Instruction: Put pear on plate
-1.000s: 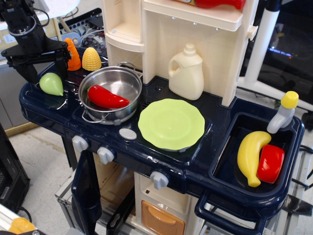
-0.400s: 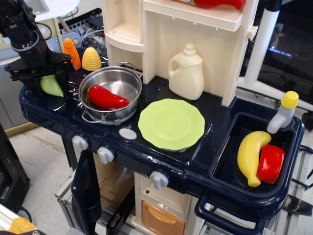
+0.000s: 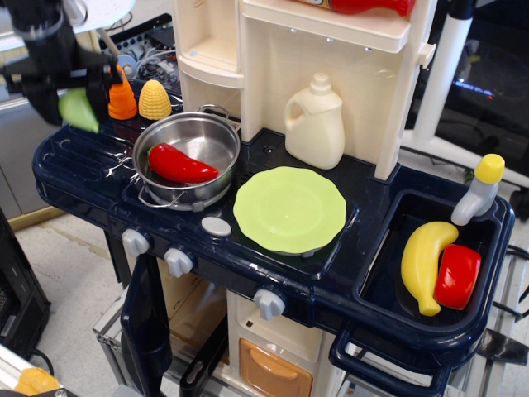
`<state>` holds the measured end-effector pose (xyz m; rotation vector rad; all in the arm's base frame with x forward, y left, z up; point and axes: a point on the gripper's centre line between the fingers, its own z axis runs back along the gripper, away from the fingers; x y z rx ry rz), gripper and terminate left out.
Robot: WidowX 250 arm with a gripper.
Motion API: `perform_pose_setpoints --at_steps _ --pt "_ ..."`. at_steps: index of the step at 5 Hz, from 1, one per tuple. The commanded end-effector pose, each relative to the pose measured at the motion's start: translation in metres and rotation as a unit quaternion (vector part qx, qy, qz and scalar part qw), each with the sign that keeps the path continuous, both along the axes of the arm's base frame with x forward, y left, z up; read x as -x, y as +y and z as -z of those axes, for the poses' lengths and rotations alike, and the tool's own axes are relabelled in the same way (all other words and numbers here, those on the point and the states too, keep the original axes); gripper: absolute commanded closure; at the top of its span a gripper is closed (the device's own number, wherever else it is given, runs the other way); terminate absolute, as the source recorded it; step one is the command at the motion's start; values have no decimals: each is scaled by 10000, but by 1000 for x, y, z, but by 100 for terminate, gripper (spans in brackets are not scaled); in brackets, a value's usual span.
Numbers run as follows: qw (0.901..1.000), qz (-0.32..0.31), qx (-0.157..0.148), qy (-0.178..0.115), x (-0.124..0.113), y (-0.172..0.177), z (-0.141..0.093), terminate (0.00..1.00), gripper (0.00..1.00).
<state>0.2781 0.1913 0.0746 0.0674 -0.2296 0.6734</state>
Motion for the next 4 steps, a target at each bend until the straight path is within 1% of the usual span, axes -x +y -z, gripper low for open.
perform_pose_setpoints --at_steps 1,2,3,4 --pt "9979 -368 -455 294 -2 -82 -82 0 100" --pt "9975 -625 -223 261 5 -130 -79 0 100" --pt "9972 -711 235 48 3 -179 -44 0 100" --pt "9959 -790 351 -248 -8 -214 -15 100 100"
